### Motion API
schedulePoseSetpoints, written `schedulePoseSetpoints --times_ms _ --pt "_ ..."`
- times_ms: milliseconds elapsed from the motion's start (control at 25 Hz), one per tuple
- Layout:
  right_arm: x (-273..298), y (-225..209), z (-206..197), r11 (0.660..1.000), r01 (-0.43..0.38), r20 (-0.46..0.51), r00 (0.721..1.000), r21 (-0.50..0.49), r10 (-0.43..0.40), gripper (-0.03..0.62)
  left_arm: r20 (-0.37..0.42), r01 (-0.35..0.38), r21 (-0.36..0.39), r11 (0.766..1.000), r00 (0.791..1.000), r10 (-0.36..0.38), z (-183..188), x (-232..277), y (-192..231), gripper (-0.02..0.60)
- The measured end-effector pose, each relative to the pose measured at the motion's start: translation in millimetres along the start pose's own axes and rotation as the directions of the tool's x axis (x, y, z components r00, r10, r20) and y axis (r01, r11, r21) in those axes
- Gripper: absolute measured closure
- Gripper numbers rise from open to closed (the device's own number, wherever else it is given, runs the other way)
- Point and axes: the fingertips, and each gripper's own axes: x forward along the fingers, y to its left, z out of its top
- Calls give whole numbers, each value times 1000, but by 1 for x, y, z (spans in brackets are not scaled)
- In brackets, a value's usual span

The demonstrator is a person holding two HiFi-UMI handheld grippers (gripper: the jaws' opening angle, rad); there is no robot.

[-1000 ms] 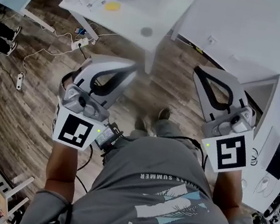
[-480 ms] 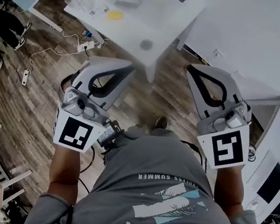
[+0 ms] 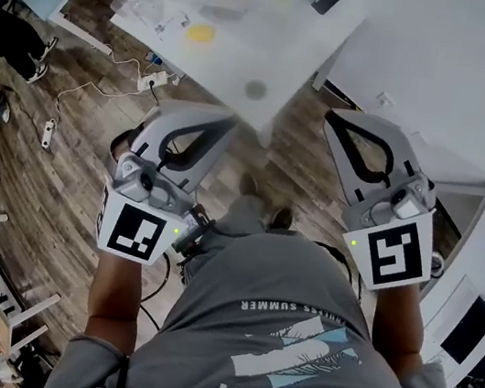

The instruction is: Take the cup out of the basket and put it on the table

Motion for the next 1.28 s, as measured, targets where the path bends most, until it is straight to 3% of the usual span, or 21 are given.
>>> schedulePoseSetpoints --times_ms 320,520,760,1000,1280 --pt "60 -33 1 999 32 -37 999 -28 -33 583 65 -10 7 1000 998 10 -41 20 63 574" --pt "79 -55 15 996 74 -44 996 -46 -76 583 110 13 15 1000 994 -14 -47 25 89 574" --pt "111 -78 9 997 70 -63 995 -32 -72 583 105 37 -21 999 994 -34 -74 43 109 574" --pt "142 -106 -13 999 33 -54 998 -11 -33 583 49 35 -41 999 998 -33 -100 76 127 574" --pt "168 -154 -31 1000 -20 3 1000 7 20 583 -6 -1 -38 999 1000 1 -102 118 153 574"
